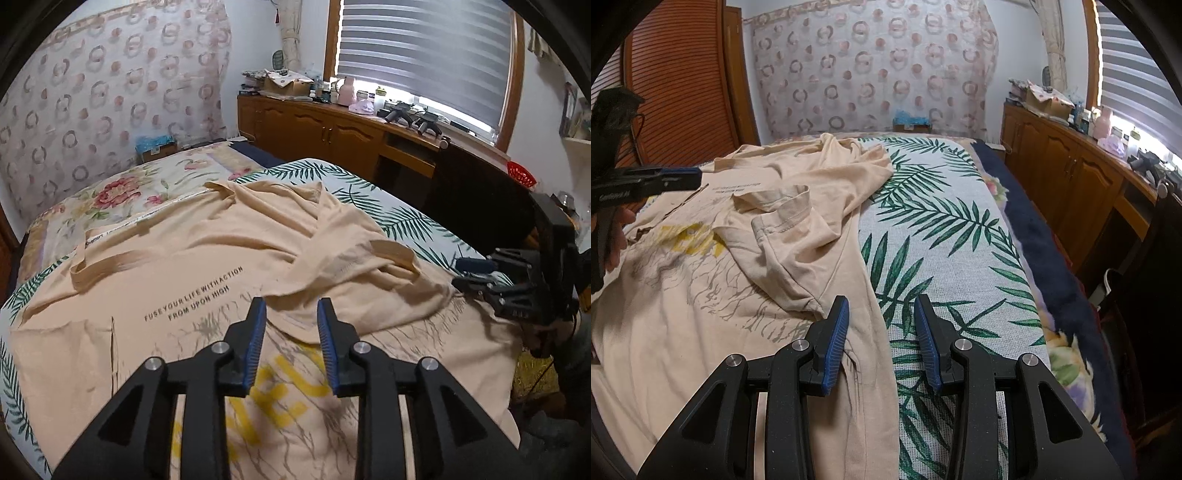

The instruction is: Fold small clothes

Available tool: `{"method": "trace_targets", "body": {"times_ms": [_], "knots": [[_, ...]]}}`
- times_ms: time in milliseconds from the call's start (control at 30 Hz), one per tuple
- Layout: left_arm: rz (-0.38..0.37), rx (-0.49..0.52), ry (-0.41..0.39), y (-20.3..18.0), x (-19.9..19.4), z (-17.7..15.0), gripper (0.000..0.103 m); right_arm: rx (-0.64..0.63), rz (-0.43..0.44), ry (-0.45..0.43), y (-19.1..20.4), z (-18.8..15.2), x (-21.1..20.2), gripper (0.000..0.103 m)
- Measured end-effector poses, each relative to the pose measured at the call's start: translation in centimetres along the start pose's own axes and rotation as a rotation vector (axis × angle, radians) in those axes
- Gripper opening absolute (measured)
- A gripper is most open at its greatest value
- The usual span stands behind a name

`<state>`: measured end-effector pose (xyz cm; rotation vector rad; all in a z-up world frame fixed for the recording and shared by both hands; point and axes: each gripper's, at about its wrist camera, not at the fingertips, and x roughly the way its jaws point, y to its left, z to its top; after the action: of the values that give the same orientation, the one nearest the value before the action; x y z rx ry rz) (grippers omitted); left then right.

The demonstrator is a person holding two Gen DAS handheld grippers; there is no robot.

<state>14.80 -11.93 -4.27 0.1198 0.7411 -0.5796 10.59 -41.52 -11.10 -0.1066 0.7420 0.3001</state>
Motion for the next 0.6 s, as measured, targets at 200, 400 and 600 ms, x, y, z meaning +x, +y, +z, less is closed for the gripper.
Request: {"method": "trace_targets", "body": {"times_ms": [200,400,600], "knots": [[0.027,0.009,0.001,-0.1,-2.0,-1.8,0.028,-0.051,0.035,-0.014,1.4,1.8,-1.2,0.035],[0.045,-0.020,-0.001,0.4,-3.5,-3.4,0.029,-0.127,0.124,-0.040,4.5,4.5,-1.2,0.031],[0.053,-0.044,0.008,1.0,-3.9,-4.9,0.029,-0.195,0.127,-0.001,7.1,5.7,1.4,0.019]]}}
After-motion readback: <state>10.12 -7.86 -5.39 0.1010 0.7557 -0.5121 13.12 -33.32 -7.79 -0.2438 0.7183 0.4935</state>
